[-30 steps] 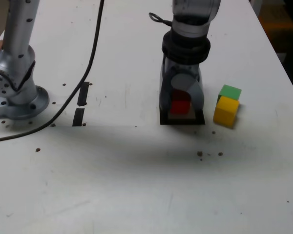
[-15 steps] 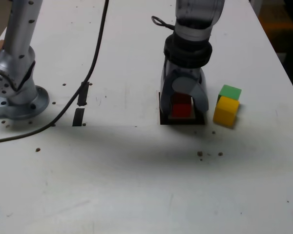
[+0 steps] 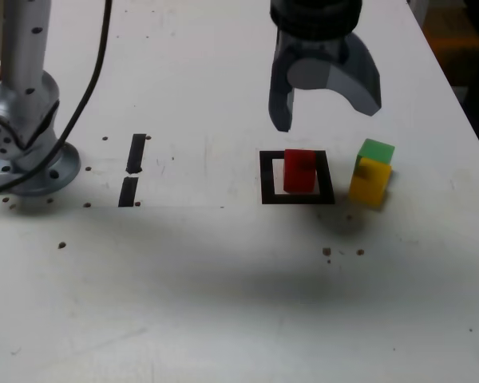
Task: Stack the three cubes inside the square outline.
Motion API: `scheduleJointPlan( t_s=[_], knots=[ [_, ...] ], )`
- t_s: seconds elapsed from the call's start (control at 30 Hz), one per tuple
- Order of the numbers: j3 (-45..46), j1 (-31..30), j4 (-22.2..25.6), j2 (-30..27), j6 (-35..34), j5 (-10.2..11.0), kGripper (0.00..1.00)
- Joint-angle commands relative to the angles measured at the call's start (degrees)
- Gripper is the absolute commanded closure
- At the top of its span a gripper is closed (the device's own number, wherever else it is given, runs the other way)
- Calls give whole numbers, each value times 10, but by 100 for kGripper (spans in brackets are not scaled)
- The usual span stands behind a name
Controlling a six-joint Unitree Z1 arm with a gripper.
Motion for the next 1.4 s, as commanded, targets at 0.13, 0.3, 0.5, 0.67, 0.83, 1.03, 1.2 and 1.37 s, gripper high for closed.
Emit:
scheduleJointPlan(
  t_s=[0.13,0.3,0.5,0.67,0.83,1.03,1.2,1.37],
  knots=[
    [-179,-18,85,89,51,-2,0],
    [-207,-20,82,124,91,-4,1],
    [-222,-22,73,165,142,-21,6],
    [-208,-22,65,191,165,-30,11],
    [-197,-22,47,204,169,-33,15],
    [-151,-20,-21,213,158,-35,35],
    [-146,-17,-33,212,151,-20,50],
    [-151,-15,-29,210,147,-15,64]
  ],
)
